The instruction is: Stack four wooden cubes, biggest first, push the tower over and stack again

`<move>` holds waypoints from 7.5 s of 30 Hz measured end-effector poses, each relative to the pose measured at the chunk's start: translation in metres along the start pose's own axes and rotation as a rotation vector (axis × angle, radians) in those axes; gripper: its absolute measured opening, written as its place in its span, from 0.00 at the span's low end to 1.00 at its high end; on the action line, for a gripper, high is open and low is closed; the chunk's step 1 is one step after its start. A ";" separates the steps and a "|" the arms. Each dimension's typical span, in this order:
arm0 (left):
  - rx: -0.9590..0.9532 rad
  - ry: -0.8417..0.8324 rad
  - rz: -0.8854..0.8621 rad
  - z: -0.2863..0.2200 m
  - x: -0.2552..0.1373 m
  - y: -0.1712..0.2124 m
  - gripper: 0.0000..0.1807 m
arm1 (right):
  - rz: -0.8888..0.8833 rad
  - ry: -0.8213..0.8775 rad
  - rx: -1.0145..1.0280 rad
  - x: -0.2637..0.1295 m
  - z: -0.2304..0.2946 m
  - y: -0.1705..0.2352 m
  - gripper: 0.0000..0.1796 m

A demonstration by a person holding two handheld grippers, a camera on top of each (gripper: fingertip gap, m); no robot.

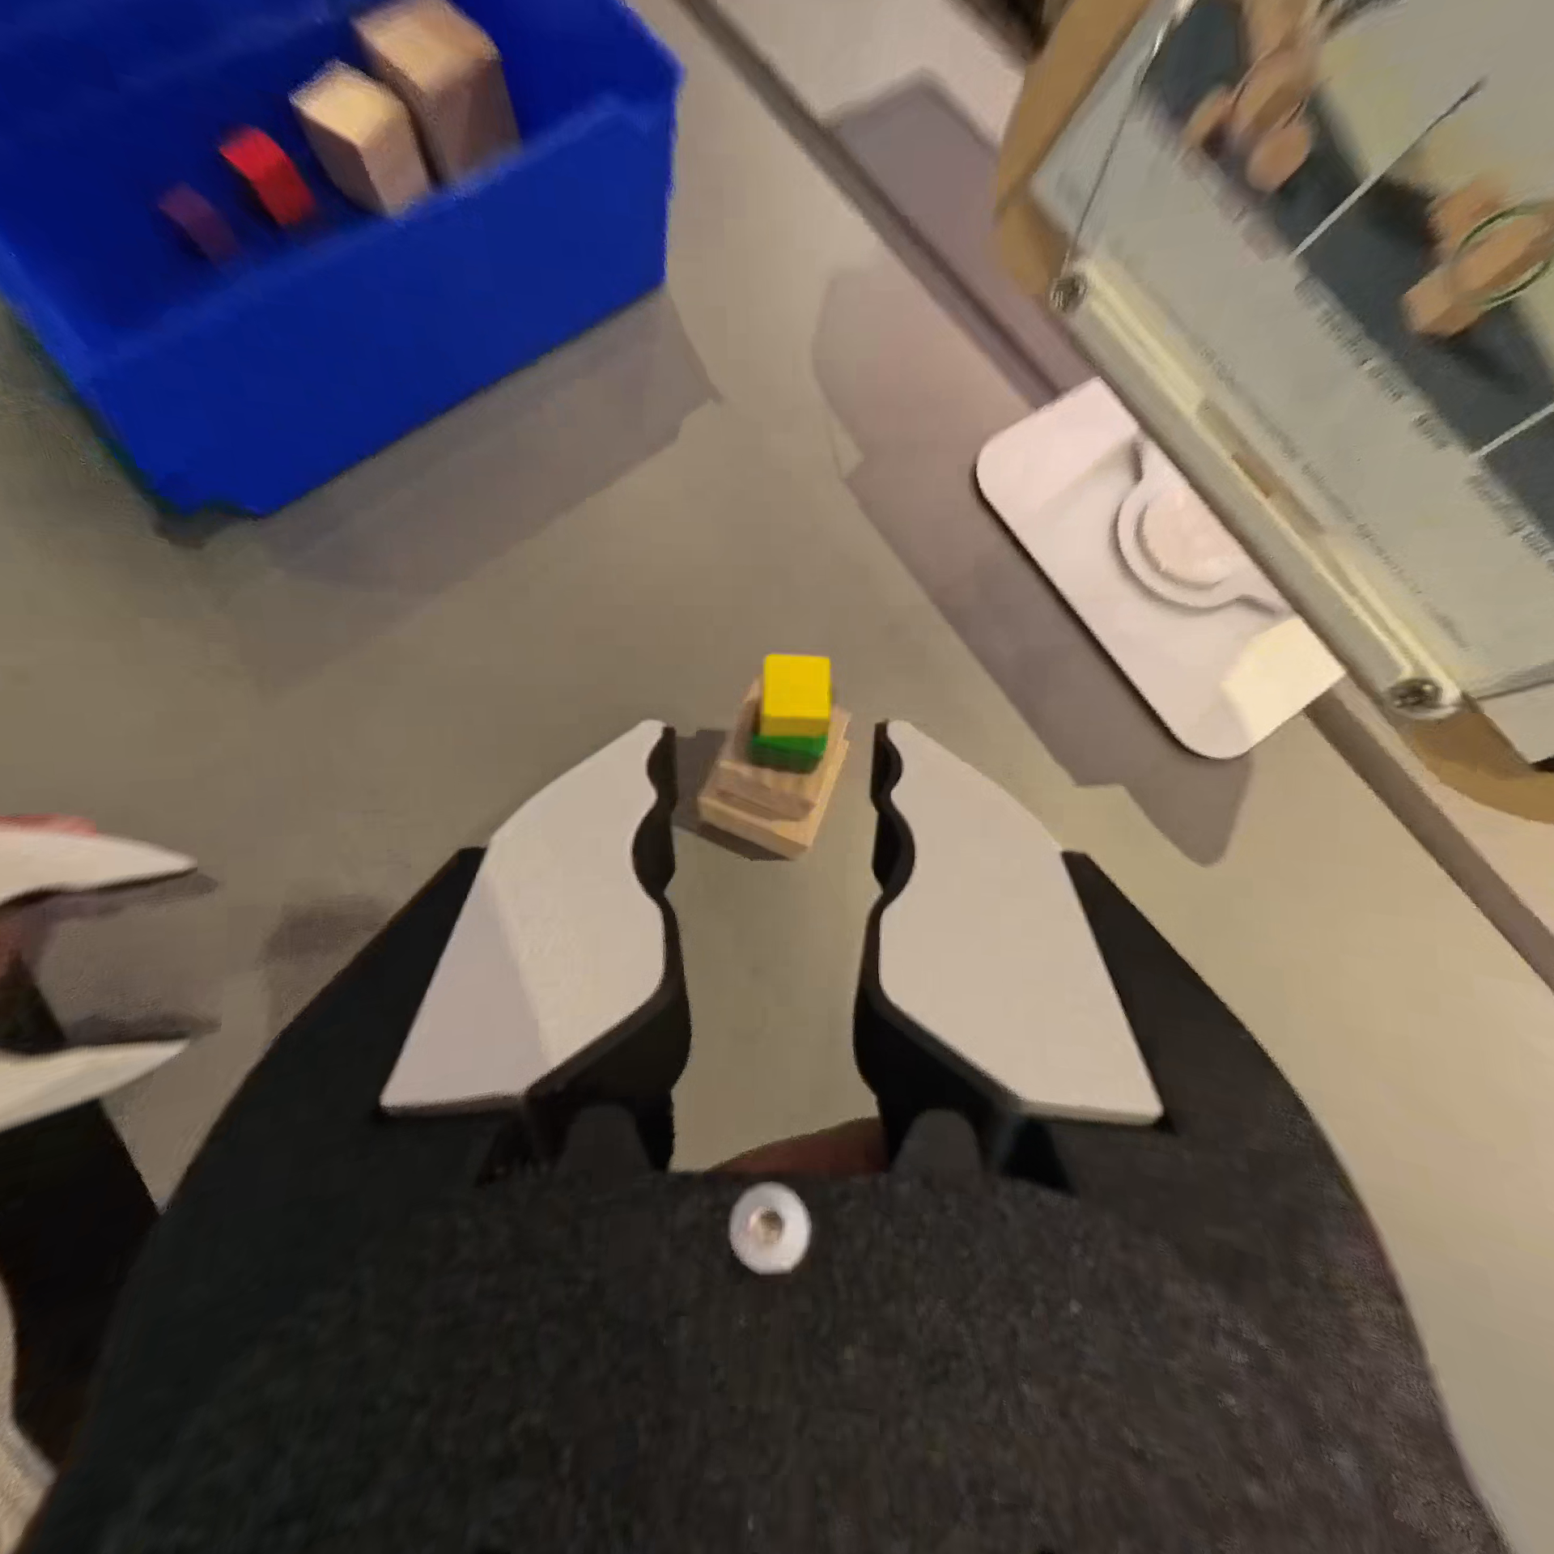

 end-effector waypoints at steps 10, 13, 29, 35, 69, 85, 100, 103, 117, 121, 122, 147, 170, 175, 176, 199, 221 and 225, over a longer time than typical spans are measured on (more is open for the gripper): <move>-0.041 -0.080 0.033 0.030 0.002 -0.001 0.29 | -0.317 0.179 0.111 -0.036 0.046 0.196 0.19; -0.054 -0.112 0.030 0.040 0.006 -0.008 0.29 | -0.304 0.243 0.133 -0.043 0.043 0.209 0.21; -0.043 -0.160 0.015 0.045 0.016 -0.008 0.29 | -0.306 0.223 0.156 -0.043 0.055 0.216 0.20; -0.040 -0.173 -0.010 0.047 0.010 -0.011 0.29 | -0.255 0.224 0.197 0.000 0.055 0.170 0.00; -0.090 -0.249 -0.075 0.058 0.023 -0.009 0.29 | -0.379 0.238 0.308 -0.059 0.037 0.228 0.18; -0.063 -0.271 -0.108 0.050 0.005 -0.007 0.29 | -0.330 0.274 0.246 -0.054 0.044 0.227 0.20; -0.059 -0.208 -0.112 0.036 0.003 -0.014 0.29 | -0.344 0.536 0.348 -0.092 0.002 0.246 0.20; -0.049 -0.192 -0.125 0.032 0.005 -0.018 0.29 | -0.345 0.575 0.404 -0.104 -0.011 0.260 0.20; -0.039 -0.128 -0.118 0.021 0.025 -0.024 0.30 | -0.329 0.768 0.472 -0.155 -0.040 0.299 0.21; -0.033 -0.103 -0.118 0.016 0.031 -0.027 0.30 | -0.324 0.802 0.492 -0.169 -0.048 0.310 0.21; -0.033 -0.097 -0.118 0.015 0.032 -0.027 0.30 | -0.321 0.802 0.497 -0.171 -0.051 0.311 0.21; -0.027 -0.037 -0.038 0.011 0.030 -0.011 0.31 | 0.536 0.564 0.813 -0.055 -0.342 0.304 0.33; -0.029 -0.144 -0.049 0.033 0.006 -0.005 0.30 | 0.243 -0.331 -0.595 0.098 0.030 0.057 0.33; -0.024 -0.139 -0.049 0.032 0.003 -0.003 0.30 | 0.326 -0.336 -0.624 0.114 0.031 0.080 0.33; -0.028 -0.136 -0.048 0.032 0.003 -0.003 0.30 | 0.340 -0.333 -0.623 0.115 0.029 0.083 0.33; -0.106 -0.103 -0.003 0.044 0.006 0.005 0.31 | 0.450 0.256 -0.351 0.015 -0.433 0.129 0.32; -0.046 -0.121 0.137 0.037 0.022 0.014 0.35 | 0.380 0.247 -0.385 0.034 -0.449 0.106 0.26; -0.031 -0.120 0.107 0.035 0.019 0.012 0.34 | 0.210 0.314 -0.509 -0.032 -0.346 0.034 0.26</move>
Point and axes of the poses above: each gripper's, where its closed fingertips meet, x out along the fingers, y out of its underside, z = x × y across the jaws, the point moved 5 cm from there along -x, back along the fingers, and after that the axes turned 1 degree about y, right-handed, at the moved point
